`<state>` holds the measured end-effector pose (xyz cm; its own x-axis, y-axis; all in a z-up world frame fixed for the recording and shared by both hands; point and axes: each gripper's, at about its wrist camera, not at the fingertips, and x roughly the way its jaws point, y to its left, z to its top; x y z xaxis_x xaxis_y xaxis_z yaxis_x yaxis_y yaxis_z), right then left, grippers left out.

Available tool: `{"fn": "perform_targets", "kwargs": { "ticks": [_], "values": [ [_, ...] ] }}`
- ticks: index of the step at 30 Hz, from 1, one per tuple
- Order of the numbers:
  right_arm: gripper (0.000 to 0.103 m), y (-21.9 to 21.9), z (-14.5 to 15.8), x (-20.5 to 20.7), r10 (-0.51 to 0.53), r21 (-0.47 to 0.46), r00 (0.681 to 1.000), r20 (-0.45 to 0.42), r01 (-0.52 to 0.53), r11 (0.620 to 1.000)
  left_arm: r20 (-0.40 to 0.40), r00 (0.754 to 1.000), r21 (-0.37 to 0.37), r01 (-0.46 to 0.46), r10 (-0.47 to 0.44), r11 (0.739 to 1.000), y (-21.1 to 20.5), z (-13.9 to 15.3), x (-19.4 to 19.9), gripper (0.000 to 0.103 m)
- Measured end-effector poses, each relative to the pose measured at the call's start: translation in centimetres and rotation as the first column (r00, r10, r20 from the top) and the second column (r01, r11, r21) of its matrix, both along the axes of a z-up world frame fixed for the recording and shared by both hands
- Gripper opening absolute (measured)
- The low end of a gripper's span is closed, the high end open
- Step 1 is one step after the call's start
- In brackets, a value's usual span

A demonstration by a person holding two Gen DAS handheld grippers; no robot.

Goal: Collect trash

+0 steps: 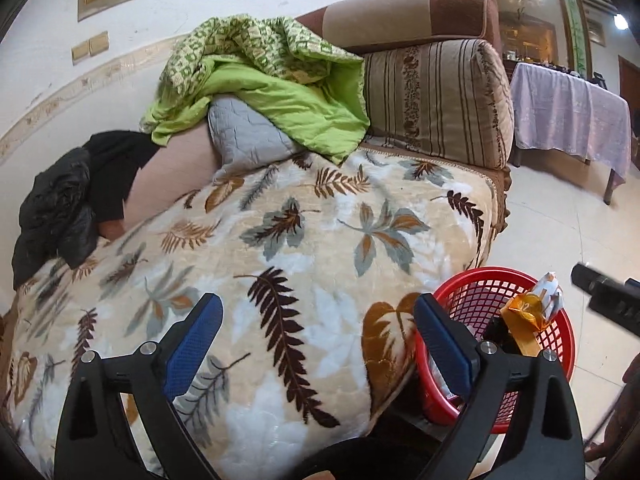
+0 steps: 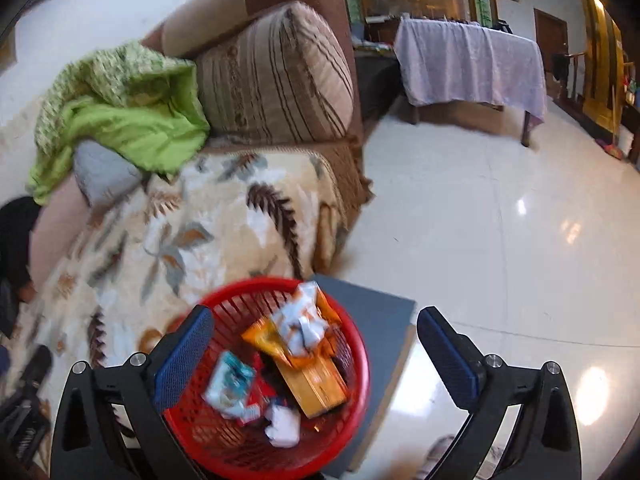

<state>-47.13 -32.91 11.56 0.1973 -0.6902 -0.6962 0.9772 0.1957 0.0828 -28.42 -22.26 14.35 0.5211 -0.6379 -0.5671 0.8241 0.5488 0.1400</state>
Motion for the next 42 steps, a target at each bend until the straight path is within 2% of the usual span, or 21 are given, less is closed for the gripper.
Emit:
{"fn": "perform_targets", "kwargs": {
  "ticks": [5,8,12,16,19,21,29,35,42],
  "values": [
    [0.103,1.9,-0.3,0.2,-0.006,0.008,1.0,-0.026,0.007,1.0,0.042,0.999,-0.007,-0.008,0.009,1.0,1.3,0.6,-0.4,0.099],
    [0.103,3.2,-0.9,0.8,0.041,0.034,0.998,-0.041,-0.039,0.999,0.096,0.995,0.007,-0.038,0.037,0.999,2.5,0.9,-0.6,0.099],
    [0.103,5.7,-0.5,1.7,0.109,-0.007,0.992,-0.063,-0.11,0.994,0.161,0.985,0.03,-0.075,0.069,0.997,4.0,0.9,-1.0,0.099],
    [0.103,7.4,1.0,1.7,0.121,-0.094,0.991,-0.057,-0.126,0.988,0.147,0.986,0.026,-0.081,0.076,0.996,5.8,1.0,-1.1,0.099],
    [0.103,8.9,2.3,1.9,0.1,-0.186,0.991,-0.09,-0.115,0.976,0.132,0.989,0.02,-0.074,0.071,0.997,6.7,1.1,-1.3,0.099],
    [0.103,9.3,2.5,2.1,0.089,-0.211,0.99,-0.112,-0.111,0.971,0.111,0.992,0.01,-0.067,0.065,0.998,7.2,1.1,-1.3,0.099],
    [0.103,9.0,2.2,2.1,0.056,-0.188,0.988,-0.142,-0.083,0.979,0.041,0.996,0.021,-0.081,0.08,0.996,7.4,0.3,-0.6,0.099],
    [0.103,10.4,3.2,2.2,0.092,-0.266,0.988,-0.122,-0.122,0.956,0.042,0.995,0.024,-0.089,0.088,0.996,7.5,0.3,-0.5,0.099],
    [0.103,9.7,2.6,2.4,0.091,-0.228,0.988,-0.125,-0.118,0.967,0.032,0.997,0.035,-0.073,0.071,0.997,7.3,0.0,-0.6,0.099]
  ]
}}
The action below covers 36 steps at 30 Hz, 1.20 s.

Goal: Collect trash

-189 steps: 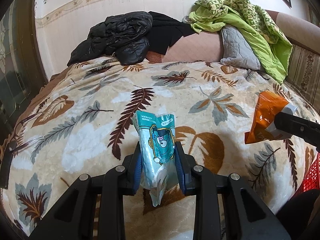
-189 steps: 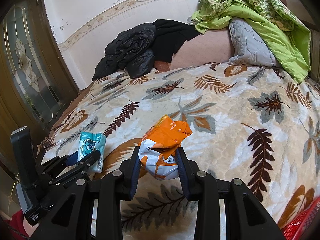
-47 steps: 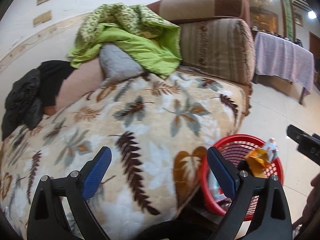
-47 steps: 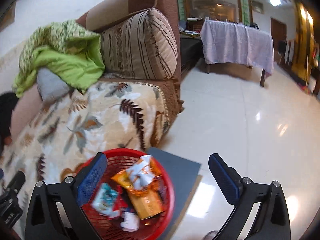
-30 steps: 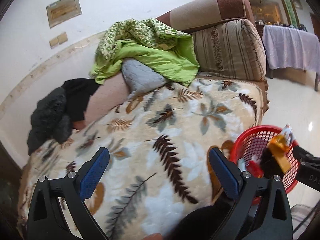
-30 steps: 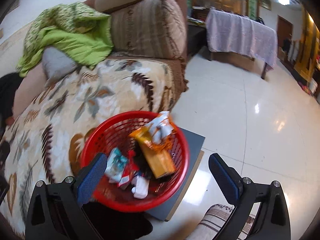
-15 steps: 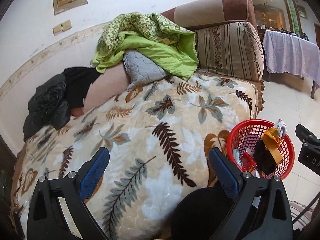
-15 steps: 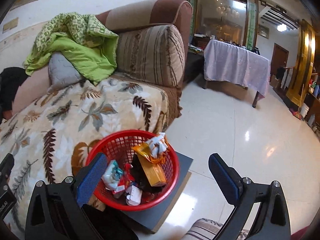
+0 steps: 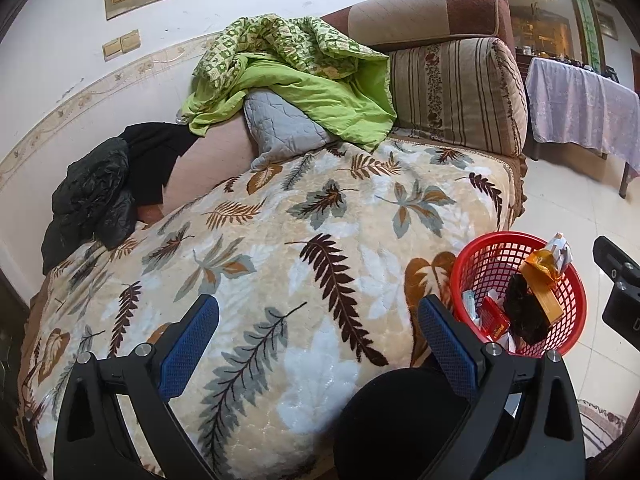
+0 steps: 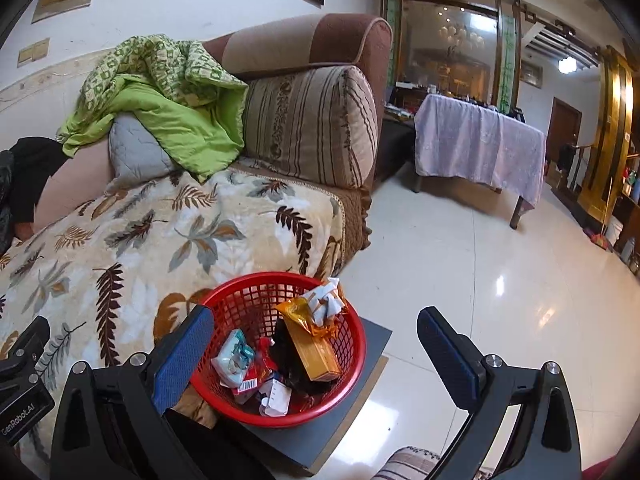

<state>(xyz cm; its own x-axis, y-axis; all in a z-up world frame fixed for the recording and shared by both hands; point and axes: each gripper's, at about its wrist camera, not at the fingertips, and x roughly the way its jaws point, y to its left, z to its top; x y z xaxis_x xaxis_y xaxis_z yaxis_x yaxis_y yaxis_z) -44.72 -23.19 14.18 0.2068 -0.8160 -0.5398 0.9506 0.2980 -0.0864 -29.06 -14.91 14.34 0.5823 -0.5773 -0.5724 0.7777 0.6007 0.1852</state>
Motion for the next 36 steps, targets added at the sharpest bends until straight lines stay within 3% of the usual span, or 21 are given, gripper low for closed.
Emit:
{"fn": "perform_targets", "kwargs": {
  "ticks": [36],
  "values": [
    [0.103,-0.53,-0.43,0.09,-0.005,0.019,1.0,-0.01,0.006,1.0,-0.006,1.0,-0.001,0.012,-0.012,1.0,-0.3,0.16,-0.53,0.099]
  ]
}}
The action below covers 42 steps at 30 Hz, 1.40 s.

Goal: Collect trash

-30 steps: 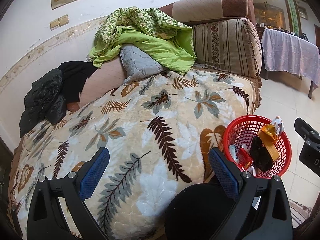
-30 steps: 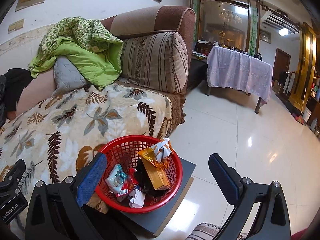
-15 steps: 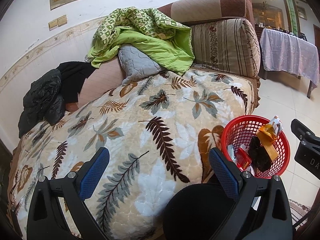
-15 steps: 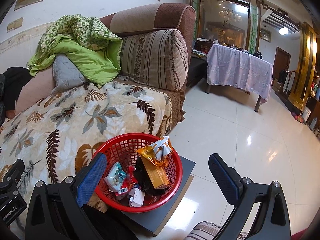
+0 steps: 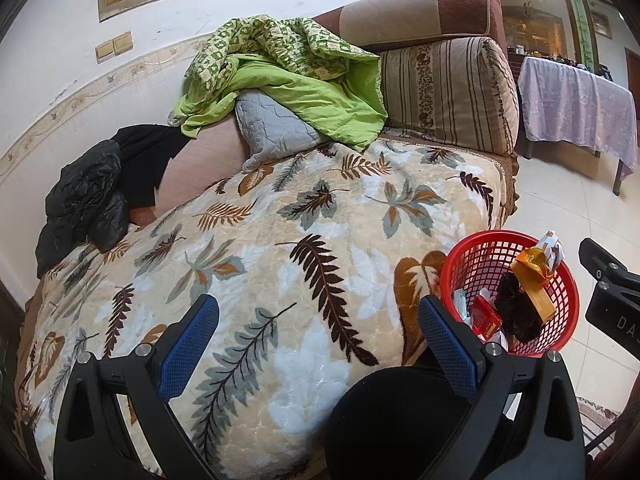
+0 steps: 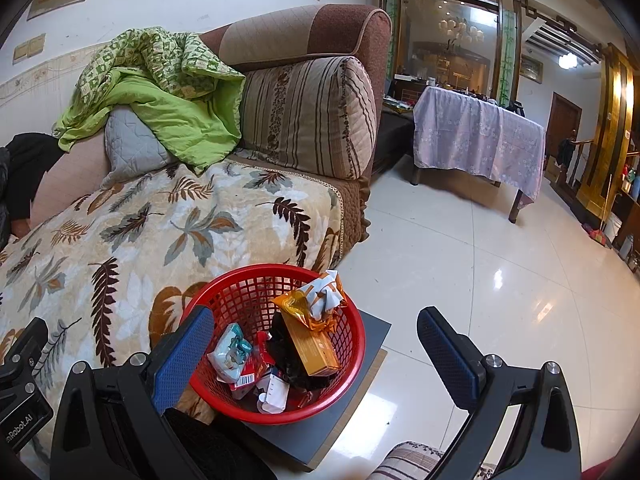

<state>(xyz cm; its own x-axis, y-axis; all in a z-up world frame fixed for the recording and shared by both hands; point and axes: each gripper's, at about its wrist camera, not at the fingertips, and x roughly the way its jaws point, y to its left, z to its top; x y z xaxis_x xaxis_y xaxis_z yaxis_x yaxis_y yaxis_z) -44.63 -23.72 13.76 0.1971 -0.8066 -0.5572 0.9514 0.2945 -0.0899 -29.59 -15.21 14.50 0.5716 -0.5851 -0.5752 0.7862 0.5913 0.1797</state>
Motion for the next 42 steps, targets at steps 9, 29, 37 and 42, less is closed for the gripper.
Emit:
{"fn": "perform_targets", "kwargs": {
  "ticks": [9,29,37,42],
  "values": [
    [0.103,-0.03,0.02,0.0,0.001,0.0,1.0,0.0,-0.001,1.0,0.0,1.0,-0.001,-0.003,0.003,1.0,-0.03,0.05,-0.1,0.099],
    [0.103,0.0,0.0,-0.07,0.002,-0.002,1.0,0.001,-0.002,1.0,0.0,1.0,-0.002,-0.001,0.001,1.0,-0.03,0.07,-0.18,0.099],
    [0.103,0.0,0.0,-0.08,0.002,-0.001,1.0,0.001,-0.002,1.0,0.001,1.0,-0.003,-0.004,0.004,1.0,-0.05,0.09,-0.24,0.099],
    [0.103,-0.01,0.01,-0.08,0.002,-0.002,1.0,0.0,-0.002,1.0,0.001,1.0,-0.003,-0.002,0.002,1.0,-0.07,0.08,-0.27,0.099]
  ]
}}
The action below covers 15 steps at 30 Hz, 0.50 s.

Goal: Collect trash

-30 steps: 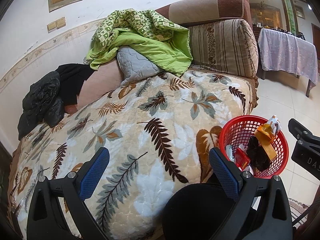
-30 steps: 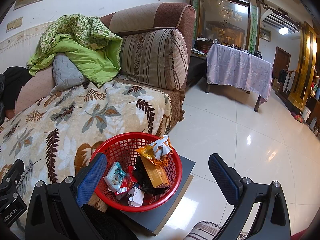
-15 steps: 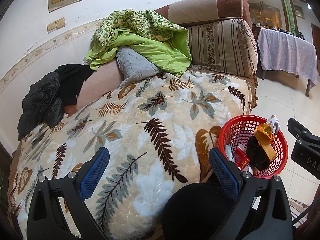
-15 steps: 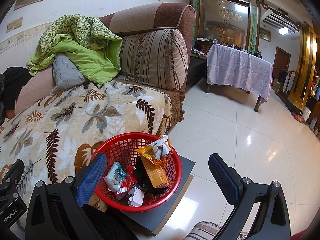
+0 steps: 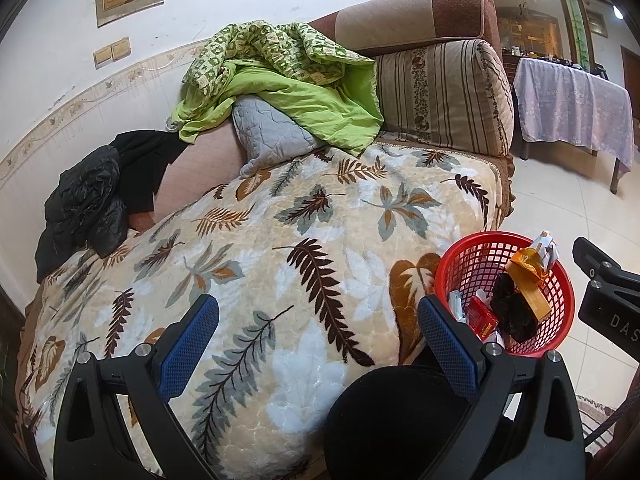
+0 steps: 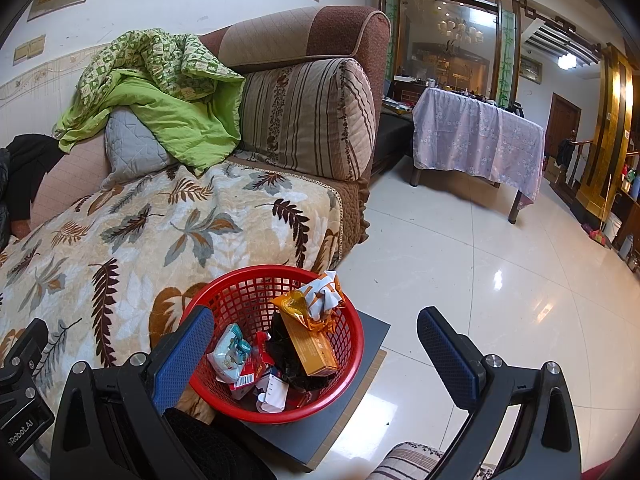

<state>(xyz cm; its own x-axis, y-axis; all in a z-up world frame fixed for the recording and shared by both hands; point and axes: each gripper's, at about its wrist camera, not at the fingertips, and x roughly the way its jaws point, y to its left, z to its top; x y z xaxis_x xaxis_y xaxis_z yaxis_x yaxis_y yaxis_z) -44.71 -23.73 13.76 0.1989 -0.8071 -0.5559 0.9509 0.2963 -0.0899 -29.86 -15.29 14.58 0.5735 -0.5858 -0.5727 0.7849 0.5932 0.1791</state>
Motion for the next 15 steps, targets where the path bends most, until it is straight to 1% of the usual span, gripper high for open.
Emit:
{"fn": "perform_targets", "kwargs": {
  "ticks": [15],
  "values": [
    [0.103,0.11,0.04,-0.05,0.0,-0.001,1.0,0.001,0.0,1.0,-0.001,1.0,-0.002,-0.002,0.002,1.0,-0.06,0.01,-0.15,0.099]
  ]
}}
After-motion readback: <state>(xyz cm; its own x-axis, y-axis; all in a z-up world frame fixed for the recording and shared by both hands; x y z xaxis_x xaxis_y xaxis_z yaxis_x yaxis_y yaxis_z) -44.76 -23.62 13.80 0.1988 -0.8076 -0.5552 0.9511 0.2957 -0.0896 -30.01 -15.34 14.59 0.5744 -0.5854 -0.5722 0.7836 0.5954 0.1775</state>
